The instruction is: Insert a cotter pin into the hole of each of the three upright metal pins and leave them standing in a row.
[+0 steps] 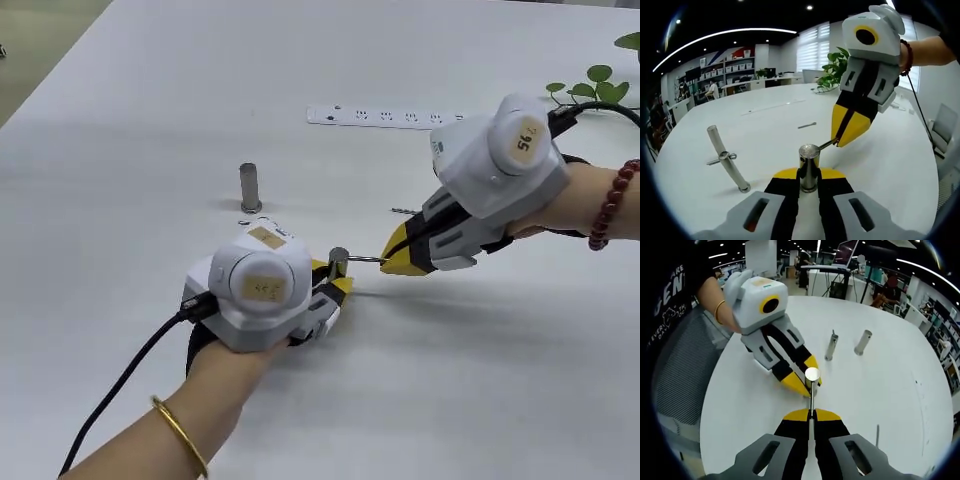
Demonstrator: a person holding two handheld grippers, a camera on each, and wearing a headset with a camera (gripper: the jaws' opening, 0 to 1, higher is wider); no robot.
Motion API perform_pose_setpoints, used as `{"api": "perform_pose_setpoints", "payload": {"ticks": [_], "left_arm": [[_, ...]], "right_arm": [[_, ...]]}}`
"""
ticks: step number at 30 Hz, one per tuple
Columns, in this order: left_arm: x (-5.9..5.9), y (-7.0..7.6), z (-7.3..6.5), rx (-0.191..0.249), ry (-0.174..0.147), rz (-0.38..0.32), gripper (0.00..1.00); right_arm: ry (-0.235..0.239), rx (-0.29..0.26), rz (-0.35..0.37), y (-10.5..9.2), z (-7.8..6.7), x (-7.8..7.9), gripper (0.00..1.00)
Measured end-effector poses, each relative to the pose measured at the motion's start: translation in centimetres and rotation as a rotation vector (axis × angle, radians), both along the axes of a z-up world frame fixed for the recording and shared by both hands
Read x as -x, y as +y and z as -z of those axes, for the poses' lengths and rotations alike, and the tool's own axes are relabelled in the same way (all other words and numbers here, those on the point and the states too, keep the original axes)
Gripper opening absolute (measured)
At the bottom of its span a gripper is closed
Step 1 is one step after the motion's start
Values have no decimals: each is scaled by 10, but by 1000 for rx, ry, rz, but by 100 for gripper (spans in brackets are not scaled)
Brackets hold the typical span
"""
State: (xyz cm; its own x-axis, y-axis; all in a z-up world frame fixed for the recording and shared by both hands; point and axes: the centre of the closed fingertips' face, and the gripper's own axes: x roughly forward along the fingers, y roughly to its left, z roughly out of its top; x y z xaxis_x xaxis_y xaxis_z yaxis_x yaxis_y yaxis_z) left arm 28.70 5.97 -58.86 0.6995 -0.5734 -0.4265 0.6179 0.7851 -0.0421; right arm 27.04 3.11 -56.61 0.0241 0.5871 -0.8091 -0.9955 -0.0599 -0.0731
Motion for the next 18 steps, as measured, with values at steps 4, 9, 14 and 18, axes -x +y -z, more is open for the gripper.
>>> {"api": "perform_pose_setpoints", "payload": {"ticks": [4,9,14,18], "left_arm": [[0,-1,0,8,6,17,10],[0,-1,1,12,9,19,10],[0,-1,1,23,10,9,10],[0,-1,1,32,6,-5,10]], "right_arm": [[6,4,-7,1,-1,2,0],[21,-4,10,5,0,4,0],[20,-5,30,9,-1,5,0],[14,2,48,11,-1,5,0]]}}
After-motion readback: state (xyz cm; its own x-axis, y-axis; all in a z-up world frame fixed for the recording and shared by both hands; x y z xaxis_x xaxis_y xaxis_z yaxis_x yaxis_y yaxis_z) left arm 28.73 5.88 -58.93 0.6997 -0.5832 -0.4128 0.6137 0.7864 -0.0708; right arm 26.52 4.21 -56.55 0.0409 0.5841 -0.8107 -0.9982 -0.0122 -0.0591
